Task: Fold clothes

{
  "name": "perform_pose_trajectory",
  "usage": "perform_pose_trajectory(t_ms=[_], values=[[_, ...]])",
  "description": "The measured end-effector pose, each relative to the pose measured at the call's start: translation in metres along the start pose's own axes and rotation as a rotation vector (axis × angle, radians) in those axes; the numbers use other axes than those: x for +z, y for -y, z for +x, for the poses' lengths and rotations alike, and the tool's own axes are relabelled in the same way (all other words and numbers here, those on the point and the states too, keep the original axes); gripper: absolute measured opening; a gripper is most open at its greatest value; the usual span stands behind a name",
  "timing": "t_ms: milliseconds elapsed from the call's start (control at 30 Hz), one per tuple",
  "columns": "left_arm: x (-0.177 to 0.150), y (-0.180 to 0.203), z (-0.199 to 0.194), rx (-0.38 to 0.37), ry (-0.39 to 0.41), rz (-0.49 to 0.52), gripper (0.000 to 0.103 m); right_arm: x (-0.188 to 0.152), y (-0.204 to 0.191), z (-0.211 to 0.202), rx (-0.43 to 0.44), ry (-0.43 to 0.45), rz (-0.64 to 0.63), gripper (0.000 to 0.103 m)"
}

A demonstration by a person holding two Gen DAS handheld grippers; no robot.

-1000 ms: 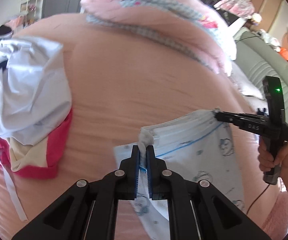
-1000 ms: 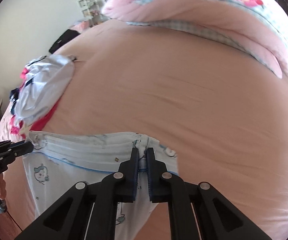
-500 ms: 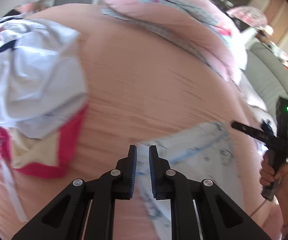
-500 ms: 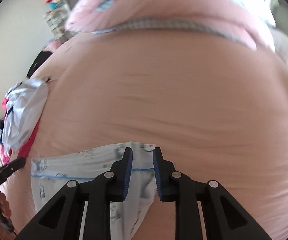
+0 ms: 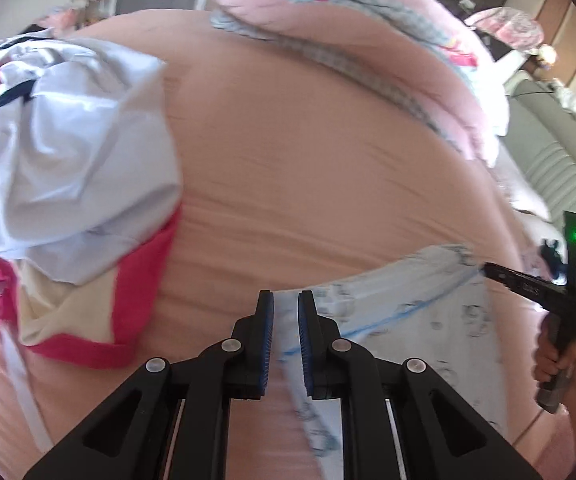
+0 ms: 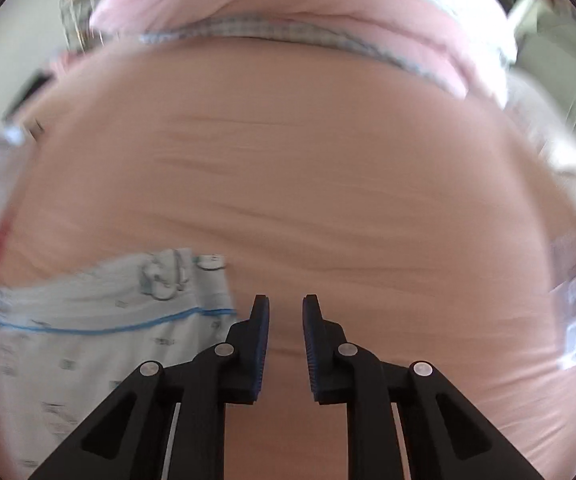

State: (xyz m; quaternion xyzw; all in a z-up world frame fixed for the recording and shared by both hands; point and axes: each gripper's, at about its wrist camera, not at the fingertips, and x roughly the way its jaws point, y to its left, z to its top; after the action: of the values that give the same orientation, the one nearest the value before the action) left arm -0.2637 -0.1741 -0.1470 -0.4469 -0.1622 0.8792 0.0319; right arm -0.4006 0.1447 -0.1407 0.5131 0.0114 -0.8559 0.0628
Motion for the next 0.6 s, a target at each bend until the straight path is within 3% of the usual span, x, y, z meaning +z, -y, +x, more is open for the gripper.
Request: perform_pose_trajectory(t_ms=[100, 167, 233, 300, 367, 433, 500, 600], values=[[-0.003, 0.010, -0.006, -0.017, 0.006, 0.059, 0.011, 0.004, -0.010, -0.010, 0.107, 0.022, -0.020, 0.017], [-0.006, 0.017, 0.000, -0.045, -0.015, 0.073, 0.011, 0.006, -0.025, -0.019, 0.154, 0.053, -0.085, 0.033], [-0.007, 0.021, 0.007, -0.093, -0.048, 0.071, 0.011, 0.002, -0.045, -0.024, 0.234, 0.050, -0.165, 0.038], [-0.010, 0.024, 0.016, -0.137, -0.093, 0.067, 0.011, -0.008, -0.064, -0.020, 0.239, 0.022, -0.257, 0.038], [-0.012, 0.025, 0.017, -0.061, -0.111, 0.098, 0.011, -0.016, -0.071, -0.004, 0.107, -0.025, -0.330, 0.038], [-0.006, 0.014, 0.008, -0.025, -0.091, 0.048, 0.011, -0.020, -0.062, 0.013, -0.031, -0.052, -0.313, 0.038], [-0.001, 0.004, 0.000, -0.001, -0.074, -0.001, 0.011, -0.021, -0.032, 0.001, 0.025, -0.047, -0.161, 0.039], [-0.005, 0.009, -0.007, -0.097, -0.096, -0.014, 0.011, -0.035, -0.011, -0.026, 0.099, -0.037, -0.046, 0.042]])
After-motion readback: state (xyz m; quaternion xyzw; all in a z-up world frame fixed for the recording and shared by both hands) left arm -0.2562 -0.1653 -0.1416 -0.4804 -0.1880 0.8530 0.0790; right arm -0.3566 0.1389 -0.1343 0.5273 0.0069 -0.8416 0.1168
